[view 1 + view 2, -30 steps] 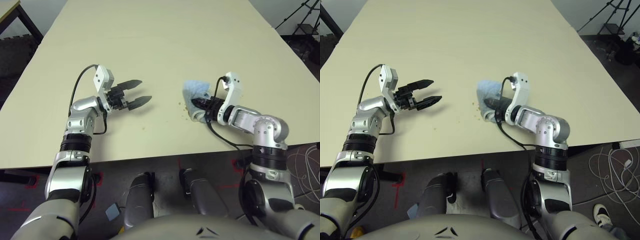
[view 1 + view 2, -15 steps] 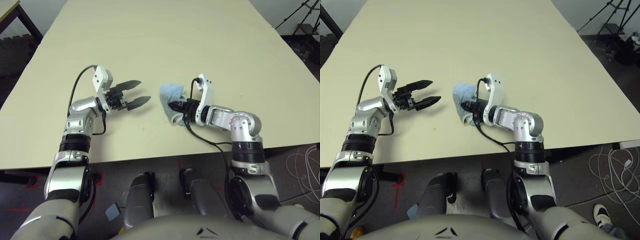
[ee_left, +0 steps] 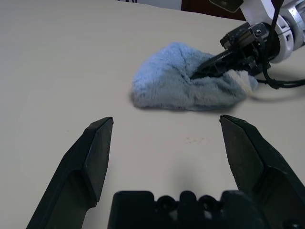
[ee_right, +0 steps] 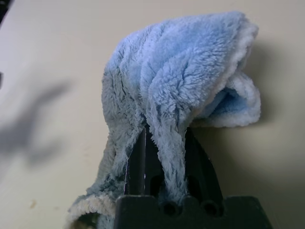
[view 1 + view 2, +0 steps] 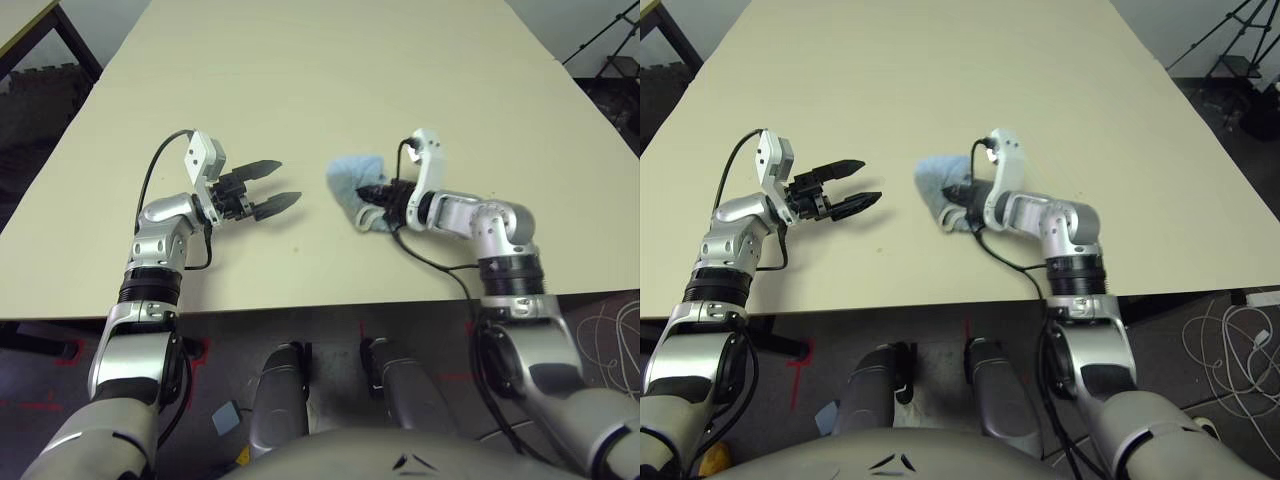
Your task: Wipe the water off the table with a rag.
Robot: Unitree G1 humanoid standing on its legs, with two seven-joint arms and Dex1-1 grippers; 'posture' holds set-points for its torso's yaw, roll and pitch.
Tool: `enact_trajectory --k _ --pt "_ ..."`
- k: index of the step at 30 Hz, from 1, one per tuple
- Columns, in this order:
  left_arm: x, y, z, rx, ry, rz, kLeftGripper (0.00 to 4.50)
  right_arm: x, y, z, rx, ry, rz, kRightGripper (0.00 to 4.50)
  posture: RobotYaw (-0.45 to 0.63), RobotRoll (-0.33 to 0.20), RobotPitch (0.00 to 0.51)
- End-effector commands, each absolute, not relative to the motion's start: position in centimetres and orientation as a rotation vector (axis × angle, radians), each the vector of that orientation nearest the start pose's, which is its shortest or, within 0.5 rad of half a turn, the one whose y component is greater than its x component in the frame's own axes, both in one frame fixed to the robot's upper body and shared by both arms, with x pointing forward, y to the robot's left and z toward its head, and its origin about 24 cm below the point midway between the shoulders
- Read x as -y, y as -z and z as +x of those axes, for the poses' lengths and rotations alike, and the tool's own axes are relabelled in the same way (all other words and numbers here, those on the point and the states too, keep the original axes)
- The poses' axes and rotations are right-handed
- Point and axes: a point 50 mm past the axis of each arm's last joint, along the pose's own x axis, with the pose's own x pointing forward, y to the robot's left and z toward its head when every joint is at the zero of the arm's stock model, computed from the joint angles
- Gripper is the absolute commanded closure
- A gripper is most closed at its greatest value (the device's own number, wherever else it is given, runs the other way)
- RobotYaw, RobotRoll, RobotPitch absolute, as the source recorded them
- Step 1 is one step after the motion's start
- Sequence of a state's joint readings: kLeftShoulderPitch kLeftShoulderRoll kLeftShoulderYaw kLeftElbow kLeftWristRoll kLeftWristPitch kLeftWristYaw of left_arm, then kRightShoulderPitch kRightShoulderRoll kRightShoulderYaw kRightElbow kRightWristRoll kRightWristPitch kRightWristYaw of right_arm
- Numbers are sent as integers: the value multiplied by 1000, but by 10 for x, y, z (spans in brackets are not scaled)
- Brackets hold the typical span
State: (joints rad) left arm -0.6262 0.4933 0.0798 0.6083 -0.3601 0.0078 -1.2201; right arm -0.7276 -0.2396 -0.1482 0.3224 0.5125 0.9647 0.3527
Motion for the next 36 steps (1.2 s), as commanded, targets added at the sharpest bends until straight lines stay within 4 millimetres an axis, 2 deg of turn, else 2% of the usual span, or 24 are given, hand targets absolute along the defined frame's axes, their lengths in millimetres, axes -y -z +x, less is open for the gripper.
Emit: enact_trajectory --k 1,6,15,23,29,32,36 --pt "-215 -131 337 43 1051 102 0 156 -130 355 -464 -526 305 4411 -211 0 138" --pt "-216 -130 339 41 1047 103 0 182 -141 352 -417 -477 266 4411 -214 0 139" --pt "-216 -129 340 35 1049 104 0 222 -181 356 -276 -381 197 4411 -231 0 141" --pt "-215 -129 342 35 1053 104 0 226 -202 356 -219 -412 161 4411 -231 0 141" --pt "-216 -129 342 31 1050 104 0 217 -220 351 -201 -509 261 4411 -234 0 146" --pt "-217 -128 342 30 1050 104 0 220 -219 348 -220 -514 274 4411 -236 0 146" --pt "-216 -129 342 29 1049 104 0 235 -195 350 -295 -433 232 4411 -238 0 144"
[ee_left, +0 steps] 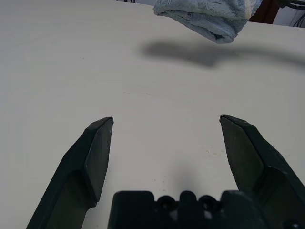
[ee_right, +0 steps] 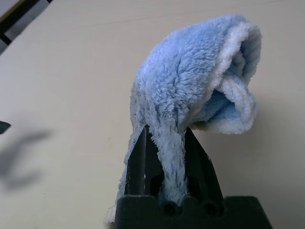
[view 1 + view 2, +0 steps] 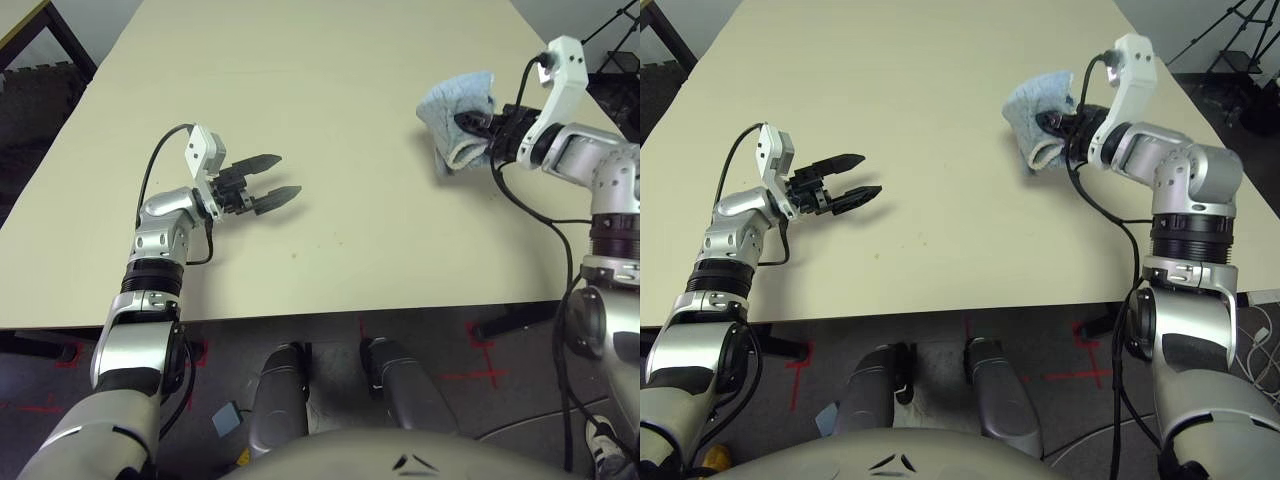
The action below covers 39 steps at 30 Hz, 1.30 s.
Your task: Wipe the water off the table with a rag.
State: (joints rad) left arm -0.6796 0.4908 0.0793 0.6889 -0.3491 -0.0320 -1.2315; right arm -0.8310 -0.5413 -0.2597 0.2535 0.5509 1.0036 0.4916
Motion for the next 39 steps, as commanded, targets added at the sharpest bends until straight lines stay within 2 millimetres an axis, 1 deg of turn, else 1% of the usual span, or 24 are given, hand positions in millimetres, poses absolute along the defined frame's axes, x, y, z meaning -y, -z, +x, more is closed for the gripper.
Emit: enact_trajectory --k 1,4,5,7,9,10,13,18,20,21,24,25,30,33,35,37,39 --pt "-216 -129 342 29 1049 104 0 239 -188 351 -314 -415 221 4411 -238 0 144" --pt "-216 -129 343 30 1049 105 0 250 -165 355 -366 -345 184 4411 -239 0 142" --pt "-216 -129 343 30 1049 105 0 252 -161 356 -373 -333 186 4411 -239 0 142" --pt "-216 -129 343 31 1050 106 0 259 -149 358 -391 -289 133 4411 -237 0 140" --pt "-216 -129 343 31 1051 107 0 263 -143 360 -396 -265 96 4411 -237 0 140" --pt "-216 -129 344 31 1051 107 0 264 -142 361 -395 -259 88 4411 -237 0 140" --pt "-216 -130 344 33 1051 110 0 272 -140 367 -352 -192 -43 4411 -237 0 140" --pt "-217 -131 344 34 1049 113 0 272 -144 374 -284 -164 -108 4411 -237 0 140" --pt "-218 -132 344 35 1046 115 0 271 -147 376 -256 -156 -121 3686 -225 0 135" --pt "-218 -132 344 36 1045 115 0 271 -148 377 -247 -159 -127 3472 -223 0 135" --pt "-220 -133 343 39 1038 117 0 274 -155 374 -235 -173 -122 2390 -219 0 135" --pt "-221 -133 343 39 1036 117 0 276 -157 372 -236 -175 -115 1952 -219 0 135" --pt "-223 -133 342 39 1027 118 0 286 -166 361 -254 -203 -129 69 -215 0 134" --pt "-225 -133 342 41 1019 116 0 298 -173 352 -251 -169 -217 26 -221 0 133" --pt "-226 -133 342 47 1005 114 0 304 -177 348 -234 -138 -244 26 -223 0 134" --pt "-228 -135 342 62 981 113 0 310 -182 346 -189 -82 -245 26 -226 0 135" --pt "-233 -140 345 106 904 82 0 313 -187 345 -101 -43 -237 26 -234 0 141"
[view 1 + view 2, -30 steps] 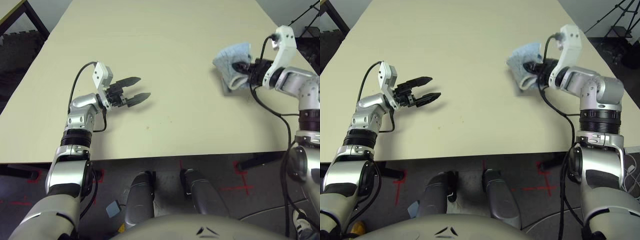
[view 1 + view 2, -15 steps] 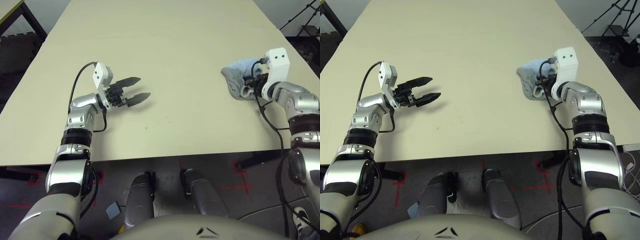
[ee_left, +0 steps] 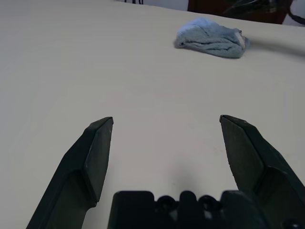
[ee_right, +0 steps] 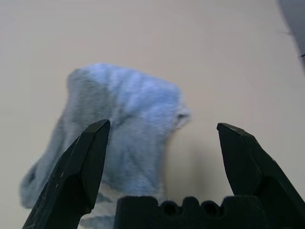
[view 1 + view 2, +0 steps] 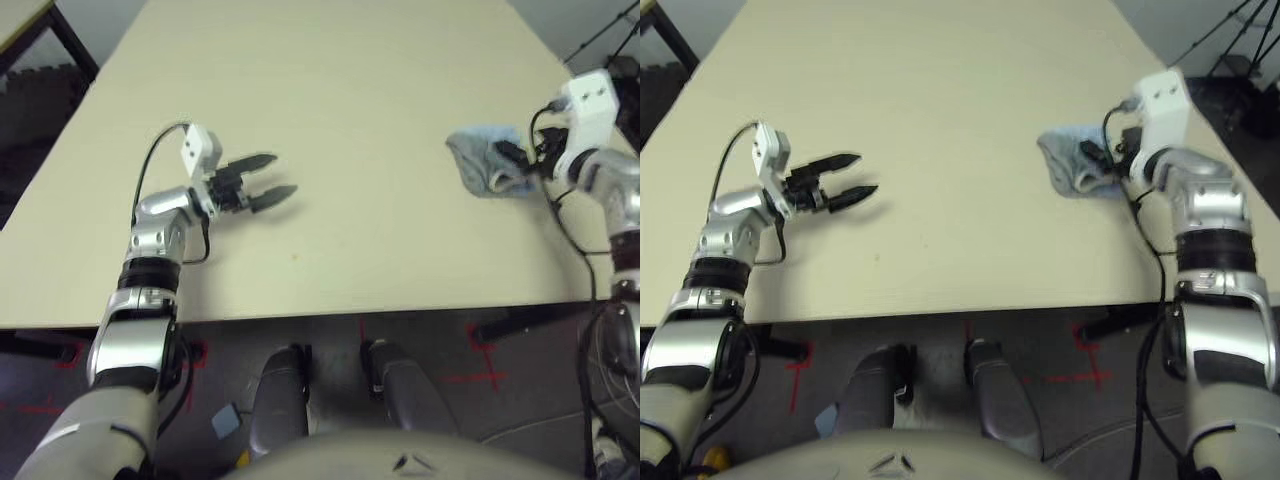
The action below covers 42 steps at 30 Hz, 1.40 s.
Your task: Wipe the water off the table with a rag.
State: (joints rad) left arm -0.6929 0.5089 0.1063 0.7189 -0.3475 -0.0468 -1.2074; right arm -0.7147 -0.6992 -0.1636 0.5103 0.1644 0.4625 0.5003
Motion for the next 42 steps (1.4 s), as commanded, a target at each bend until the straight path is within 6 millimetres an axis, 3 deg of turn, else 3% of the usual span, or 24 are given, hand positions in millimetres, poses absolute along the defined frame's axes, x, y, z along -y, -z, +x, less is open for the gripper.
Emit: enact_trajectory --k 1,9,19,28,35,42 --pt "-236 -142 346 125 861 69 0 314 -189 344 -62 -28 -221 26 -234 0 141" --pt "-263 -148 351 236 490 25 0 312 -183 337 186 -10 -70 26 -197 0 168" --pt "-310 -140 344 247 -35 101 0 308 -157 341 261 -32 18 26 -146 0 200" --pt "-327 -139 336 265 -198 111 0 307 -146 348 256 -25 58 26 -117 0 199" --pt "-334 -139 334 258 -228 123 0 310 -142 347 257 -9 66 26 -104 0 201" --pt "-333 -140 336 257 -213 124 0 315 -150 347 307 26 59 26 -107 0 194"
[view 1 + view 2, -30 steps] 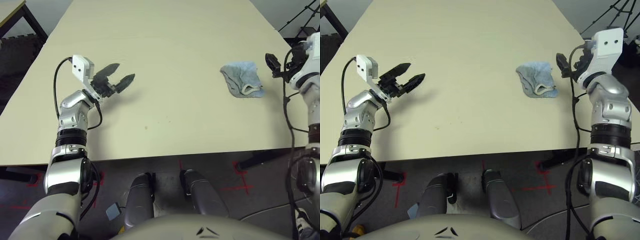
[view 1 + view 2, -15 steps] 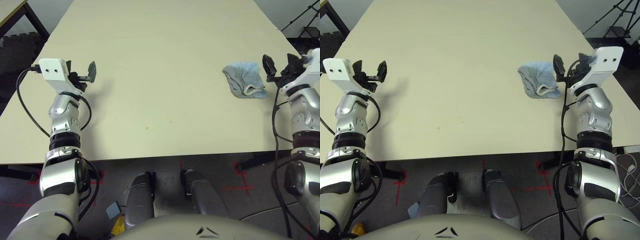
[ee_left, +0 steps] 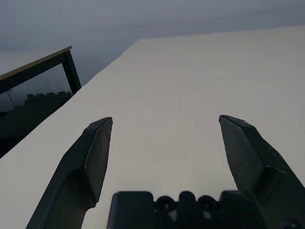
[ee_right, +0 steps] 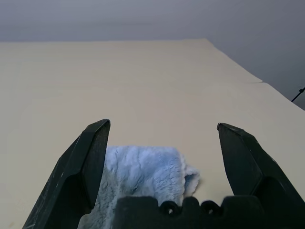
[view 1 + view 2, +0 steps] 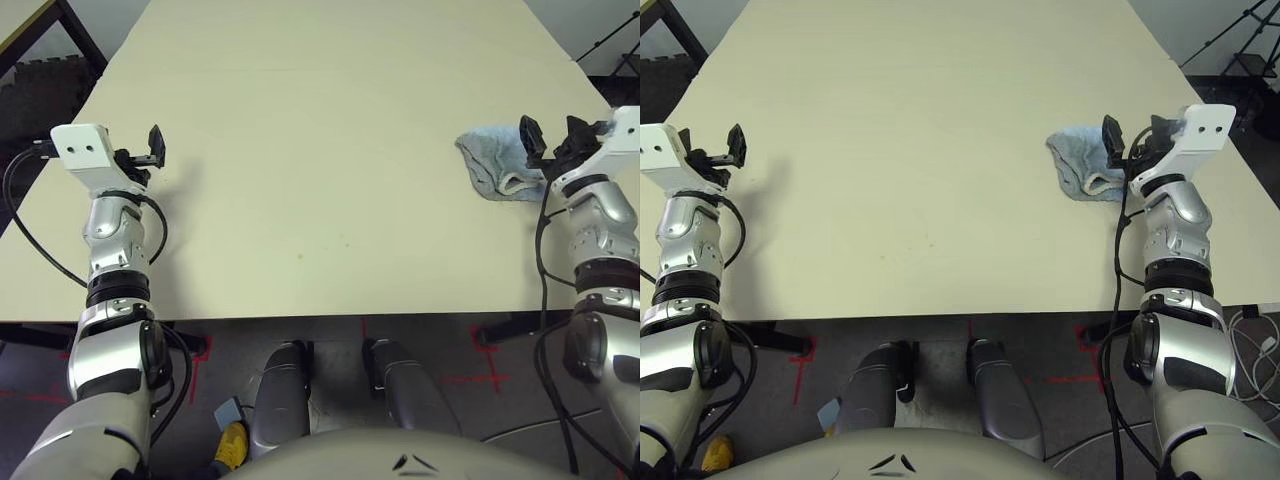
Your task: Wipe the water off the table with a rag.
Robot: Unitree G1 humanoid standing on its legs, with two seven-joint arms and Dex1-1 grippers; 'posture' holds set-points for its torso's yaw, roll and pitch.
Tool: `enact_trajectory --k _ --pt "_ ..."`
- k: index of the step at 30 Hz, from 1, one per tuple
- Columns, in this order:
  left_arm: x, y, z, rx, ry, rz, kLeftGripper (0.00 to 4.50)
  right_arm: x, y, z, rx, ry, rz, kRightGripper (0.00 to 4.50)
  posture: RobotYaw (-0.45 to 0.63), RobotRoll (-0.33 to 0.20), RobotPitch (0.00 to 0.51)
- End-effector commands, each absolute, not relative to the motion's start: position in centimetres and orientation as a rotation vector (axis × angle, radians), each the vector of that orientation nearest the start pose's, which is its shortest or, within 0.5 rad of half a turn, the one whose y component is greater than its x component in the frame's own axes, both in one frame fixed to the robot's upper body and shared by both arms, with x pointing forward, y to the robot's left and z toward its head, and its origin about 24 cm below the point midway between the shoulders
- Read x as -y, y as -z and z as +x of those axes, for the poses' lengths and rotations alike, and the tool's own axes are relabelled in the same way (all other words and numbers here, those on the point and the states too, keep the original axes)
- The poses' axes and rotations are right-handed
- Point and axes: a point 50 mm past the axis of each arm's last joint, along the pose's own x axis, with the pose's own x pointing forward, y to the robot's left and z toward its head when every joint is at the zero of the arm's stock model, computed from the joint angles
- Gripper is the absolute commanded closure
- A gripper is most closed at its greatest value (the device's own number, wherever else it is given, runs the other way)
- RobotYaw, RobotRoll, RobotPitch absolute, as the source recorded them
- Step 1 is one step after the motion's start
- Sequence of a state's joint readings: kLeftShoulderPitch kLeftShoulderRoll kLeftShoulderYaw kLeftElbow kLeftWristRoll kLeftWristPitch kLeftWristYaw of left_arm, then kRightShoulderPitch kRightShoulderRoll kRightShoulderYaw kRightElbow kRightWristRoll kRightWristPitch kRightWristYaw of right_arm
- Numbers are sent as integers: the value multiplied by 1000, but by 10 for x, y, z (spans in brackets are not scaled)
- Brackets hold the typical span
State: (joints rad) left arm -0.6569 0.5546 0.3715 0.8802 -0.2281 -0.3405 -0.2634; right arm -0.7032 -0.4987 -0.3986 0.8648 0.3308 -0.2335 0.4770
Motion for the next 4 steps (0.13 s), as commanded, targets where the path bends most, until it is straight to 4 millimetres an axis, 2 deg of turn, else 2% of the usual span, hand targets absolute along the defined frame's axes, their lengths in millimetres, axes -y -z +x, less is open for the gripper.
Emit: enact_trajectory --k 1,4 --pt "-332 -140 337 257 -209 124 0 316 -151 347 312 31 58 26 -107 0 194" --pt "-331 -140 338 257 -200 122 0 318 -154 347 321 41 55 26 -112 0 184"
